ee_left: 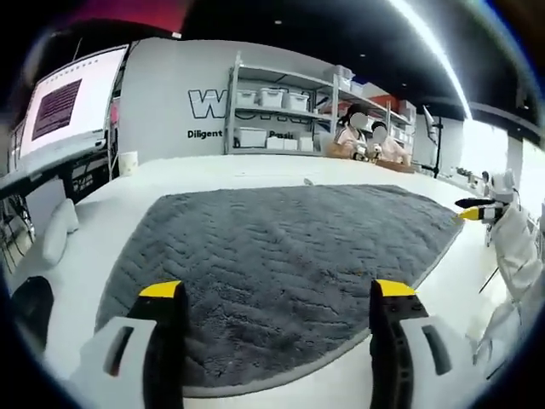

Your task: Open the folded towel by lifting each exposed corner and separating the folded layers until the towel lies flat within the target outline without major curled edges

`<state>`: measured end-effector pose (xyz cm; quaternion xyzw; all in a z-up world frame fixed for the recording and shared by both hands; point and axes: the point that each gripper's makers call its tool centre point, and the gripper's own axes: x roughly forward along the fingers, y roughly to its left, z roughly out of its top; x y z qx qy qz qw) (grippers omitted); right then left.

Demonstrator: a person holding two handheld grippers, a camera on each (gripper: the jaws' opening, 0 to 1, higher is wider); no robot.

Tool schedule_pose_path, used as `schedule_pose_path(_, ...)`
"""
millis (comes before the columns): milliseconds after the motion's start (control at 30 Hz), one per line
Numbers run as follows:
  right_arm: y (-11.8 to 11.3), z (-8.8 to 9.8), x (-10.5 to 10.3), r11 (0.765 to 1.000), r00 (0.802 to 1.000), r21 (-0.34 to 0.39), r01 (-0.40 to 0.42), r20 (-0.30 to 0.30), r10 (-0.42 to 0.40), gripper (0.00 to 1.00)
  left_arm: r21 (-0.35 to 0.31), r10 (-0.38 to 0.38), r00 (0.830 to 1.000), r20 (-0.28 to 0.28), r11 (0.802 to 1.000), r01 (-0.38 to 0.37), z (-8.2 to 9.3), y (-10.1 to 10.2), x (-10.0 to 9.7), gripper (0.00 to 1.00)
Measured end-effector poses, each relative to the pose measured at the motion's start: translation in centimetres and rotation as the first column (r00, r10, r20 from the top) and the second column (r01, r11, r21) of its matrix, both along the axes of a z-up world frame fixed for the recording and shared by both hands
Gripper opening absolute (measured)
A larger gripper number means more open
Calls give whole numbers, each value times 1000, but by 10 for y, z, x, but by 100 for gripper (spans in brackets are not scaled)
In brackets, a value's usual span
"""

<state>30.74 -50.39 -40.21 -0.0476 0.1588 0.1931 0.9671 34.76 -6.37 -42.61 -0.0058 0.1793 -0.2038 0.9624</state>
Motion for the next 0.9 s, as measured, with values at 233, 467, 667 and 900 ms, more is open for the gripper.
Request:
schedule_pose_path(233, 86, -5, -15, 968, 970, -74, -241, -40, 238, 66, -4, -21, 1000, 2, 1000, 21, 9, -13, -20, 87)
schedule_pose_path(467, 158, -6, -24, 884, 890, -104, -457, -34, 456, 55, 11, -70, 997, -14, 997, 71, 6, -25, -35, 87)
schedule_pose_path(667, 199, -16, -25, 821, 829, -118, -559, -63, 555, 44, 7, -101, 995, -25, 995, 101, 5, -35, -45, 86)
schedule_pose_path(900, 218, -32, -24, 789, 794, -98, -607, -120, 596, 32, 14, -121, 992, -21, 992, 122, 9, -38, -50, 85)
